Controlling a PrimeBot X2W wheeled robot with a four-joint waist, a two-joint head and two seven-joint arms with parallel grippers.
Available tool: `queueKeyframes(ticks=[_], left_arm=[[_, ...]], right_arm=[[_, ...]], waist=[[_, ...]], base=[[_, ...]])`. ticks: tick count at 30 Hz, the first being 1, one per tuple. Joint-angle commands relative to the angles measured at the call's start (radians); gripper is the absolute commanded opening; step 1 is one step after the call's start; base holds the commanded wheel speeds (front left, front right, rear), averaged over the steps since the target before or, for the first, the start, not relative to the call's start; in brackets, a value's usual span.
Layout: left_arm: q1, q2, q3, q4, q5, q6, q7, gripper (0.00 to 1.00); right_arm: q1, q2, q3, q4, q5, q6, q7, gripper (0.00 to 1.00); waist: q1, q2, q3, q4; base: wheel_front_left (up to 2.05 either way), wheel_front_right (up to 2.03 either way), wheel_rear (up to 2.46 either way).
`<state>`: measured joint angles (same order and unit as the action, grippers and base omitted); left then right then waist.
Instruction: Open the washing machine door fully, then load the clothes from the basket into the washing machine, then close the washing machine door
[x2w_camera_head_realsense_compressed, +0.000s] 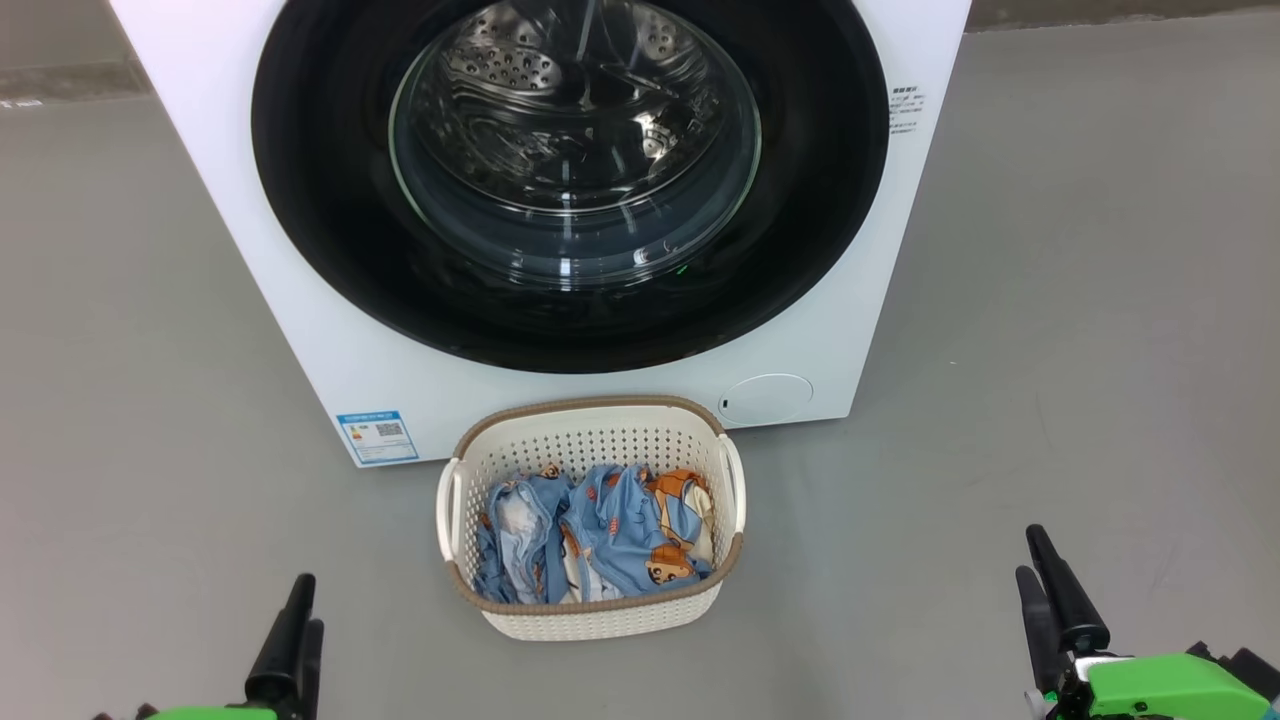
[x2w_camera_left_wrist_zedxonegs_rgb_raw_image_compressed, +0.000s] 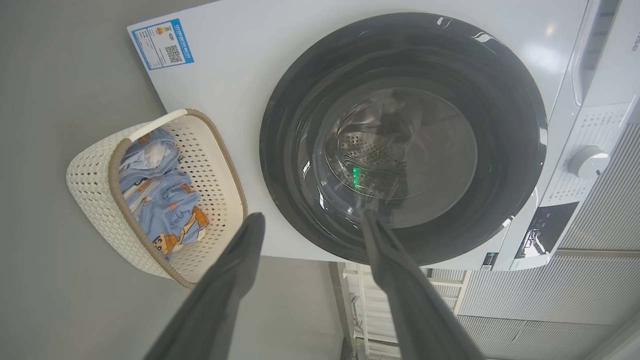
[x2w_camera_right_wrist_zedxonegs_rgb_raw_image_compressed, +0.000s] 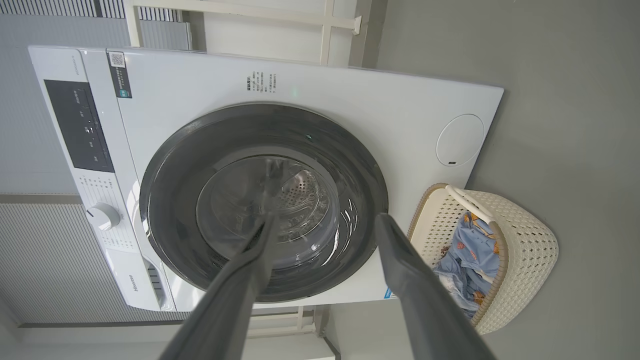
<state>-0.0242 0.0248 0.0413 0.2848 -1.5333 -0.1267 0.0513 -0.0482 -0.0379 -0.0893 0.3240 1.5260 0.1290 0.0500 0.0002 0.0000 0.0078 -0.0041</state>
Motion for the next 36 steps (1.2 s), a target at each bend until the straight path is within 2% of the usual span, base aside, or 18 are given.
queueKeyframes(ticks=[1, 28, 36], left_arm=[[-0.049, 0.024, 0.004, -0.036, 0.02, -0.001, -0.008, 1.0], [-0.072, 0.057, -0.032, -0.072, 0.354, -0.002, -0.085, 1.0], [-0.071, 0.066, -0.04, -0.079, 0.49, -0.002, -0.108, 1.0]], right_arm=[[-0.06, -0.015, 0.01, -0.029, -0.03, 0.0, -0.009, 1.0], [-0.11, -0.048, 0.073, -0.043, -0.376, 0.001, -0.085, 1.0], [-0.119, -0.058, 0.088, -0.038, -0.5, 0.001, -0.108, 1.0]], waist=[[-0.0002, 0.0, 0.0, 0.0], [-0.0002, 0.0, 0.009, -0.005], [-0.0002, 0.0, 0.008, -0.004]], base=[[0.0, 0.0, 0.0], [0.0, 0.0, 0.0], [0.0, 0.0, 0.0]])
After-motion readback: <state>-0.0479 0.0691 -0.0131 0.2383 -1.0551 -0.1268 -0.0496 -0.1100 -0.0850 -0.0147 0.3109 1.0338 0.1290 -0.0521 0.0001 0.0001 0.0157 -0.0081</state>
